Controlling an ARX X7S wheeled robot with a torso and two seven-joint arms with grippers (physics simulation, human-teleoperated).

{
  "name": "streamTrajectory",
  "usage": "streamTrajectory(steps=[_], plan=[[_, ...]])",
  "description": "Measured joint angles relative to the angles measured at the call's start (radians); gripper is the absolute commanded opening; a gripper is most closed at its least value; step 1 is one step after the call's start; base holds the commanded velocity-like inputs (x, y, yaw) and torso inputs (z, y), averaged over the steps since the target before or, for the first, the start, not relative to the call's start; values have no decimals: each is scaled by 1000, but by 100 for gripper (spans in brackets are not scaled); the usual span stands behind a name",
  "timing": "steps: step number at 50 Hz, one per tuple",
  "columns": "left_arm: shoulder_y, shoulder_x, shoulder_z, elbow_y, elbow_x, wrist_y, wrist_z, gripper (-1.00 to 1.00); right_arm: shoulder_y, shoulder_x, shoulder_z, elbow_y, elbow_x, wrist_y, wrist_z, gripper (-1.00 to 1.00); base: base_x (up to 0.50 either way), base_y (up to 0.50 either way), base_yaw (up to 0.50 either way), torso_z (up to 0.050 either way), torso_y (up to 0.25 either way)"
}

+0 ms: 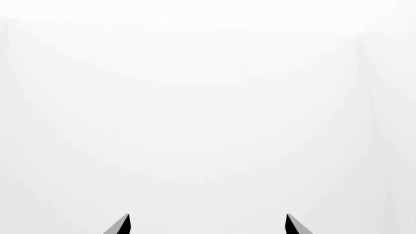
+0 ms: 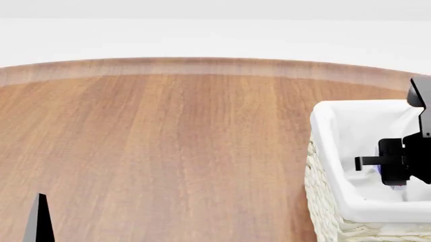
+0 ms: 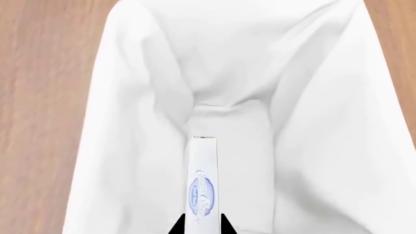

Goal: Pick up the cream cheese box, and put it in the basket.

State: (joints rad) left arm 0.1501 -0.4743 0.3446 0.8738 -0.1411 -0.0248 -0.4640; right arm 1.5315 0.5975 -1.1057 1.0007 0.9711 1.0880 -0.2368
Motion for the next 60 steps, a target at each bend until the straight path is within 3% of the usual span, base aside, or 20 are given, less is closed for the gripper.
streamTrajectory(steps=[1,2,50,60], plan=[[0,0,0,0,0,0,0,100,0,0,1,1,-1,-3,2,-100,0,0,0,0,0],[0,0,0,0,0,0,0,100,0,0,2,2,-2,-6,3,100,0,0,0,0,0],[-3,-13,3,21,-10,-12,-16,100,88,30,67,-159,-33,-114,119,100,0,0,0,0,0],[-5,-16,-3,22,-16,-13,-21,100,-62,112,212,-416,31,-331,312,100,0,0,0,0,0]])
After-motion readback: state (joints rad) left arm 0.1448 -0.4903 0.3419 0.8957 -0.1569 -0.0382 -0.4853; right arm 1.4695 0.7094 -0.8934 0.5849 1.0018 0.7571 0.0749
